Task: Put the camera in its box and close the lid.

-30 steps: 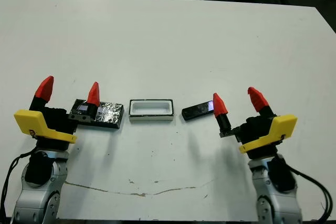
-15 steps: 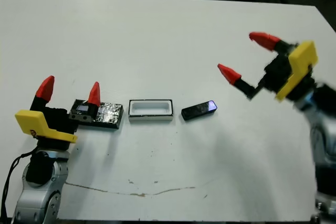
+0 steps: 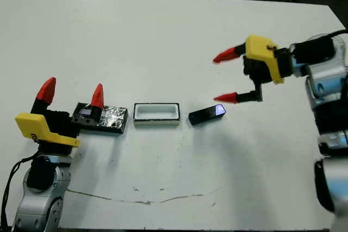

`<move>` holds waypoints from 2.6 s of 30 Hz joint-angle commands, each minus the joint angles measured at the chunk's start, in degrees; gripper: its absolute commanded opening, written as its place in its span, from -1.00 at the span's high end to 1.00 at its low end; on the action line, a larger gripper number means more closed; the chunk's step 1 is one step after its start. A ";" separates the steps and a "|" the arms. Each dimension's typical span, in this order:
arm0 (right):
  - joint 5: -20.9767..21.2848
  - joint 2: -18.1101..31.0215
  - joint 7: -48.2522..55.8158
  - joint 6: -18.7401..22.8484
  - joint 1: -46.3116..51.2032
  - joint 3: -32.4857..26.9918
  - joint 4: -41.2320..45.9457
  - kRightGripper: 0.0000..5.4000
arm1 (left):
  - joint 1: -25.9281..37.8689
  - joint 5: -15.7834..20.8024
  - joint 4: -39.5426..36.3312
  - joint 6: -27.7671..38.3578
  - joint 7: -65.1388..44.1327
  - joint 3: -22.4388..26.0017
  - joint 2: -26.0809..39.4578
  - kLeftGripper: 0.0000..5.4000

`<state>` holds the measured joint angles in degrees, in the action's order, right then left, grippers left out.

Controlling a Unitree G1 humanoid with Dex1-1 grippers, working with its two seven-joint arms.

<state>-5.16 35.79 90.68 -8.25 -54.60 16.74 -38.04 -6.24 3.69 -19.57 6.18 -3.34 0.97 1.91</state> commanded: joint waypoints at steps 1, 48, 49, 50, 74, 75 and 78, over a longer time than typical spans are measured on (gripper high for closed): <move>2.20 -1.63 1.80 -3.54 -2.06 3.16 -5.05 -1.00 | -0.41 -0.45 -0.19 -0.83 0.48 -0.05 -0.13 -1.00; 7.83 -5.40 -0.58 0.07 3.65 5.63 -5.49 -0.89 | -1.30 -0.23 -0.21 -1.09 0.34 -0.36 -0.04 -1.00; 7.97 -5.48 -0.89 0.43 3.85 5.58 -5.33 -0.85 | -1.32 -0.27 -0.21 -1.13 0.29 -0.38 0.04 -1.00; 7.85 -5.68 -1.28 1.50 4.15 5.31 -5.24 -0.78 | -1.33 -0.32 -0.19 -1.12 0.29 -0.36 0.09 -1.00; 7.15 -5.91 -6.83 6.50 7.62 1.88 -1.18 0.38 | -1.38 -0.58 -0.21 -1.22 0.71 -0.21 0.03 -1.00; 7.13 -5.69 -6.85 6.74 7.64 1.68 -0.92 0.38 | -1.39 -0.21 -0.32 -1.47 0.74 -0.16 -0.14 -1.00; 6.53 -5.47 -6.05 8.16 7.38 1.07 -1.08 0.38 | -1.42 0.15 -0.41 -1.66 0.73 -0.16 -0.27 -1.00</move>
<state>1.97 29.06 84.31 -1.12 -48.10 18.69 -39.31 -6.79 3.89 -19.65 5.36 -2.78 0.86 1.80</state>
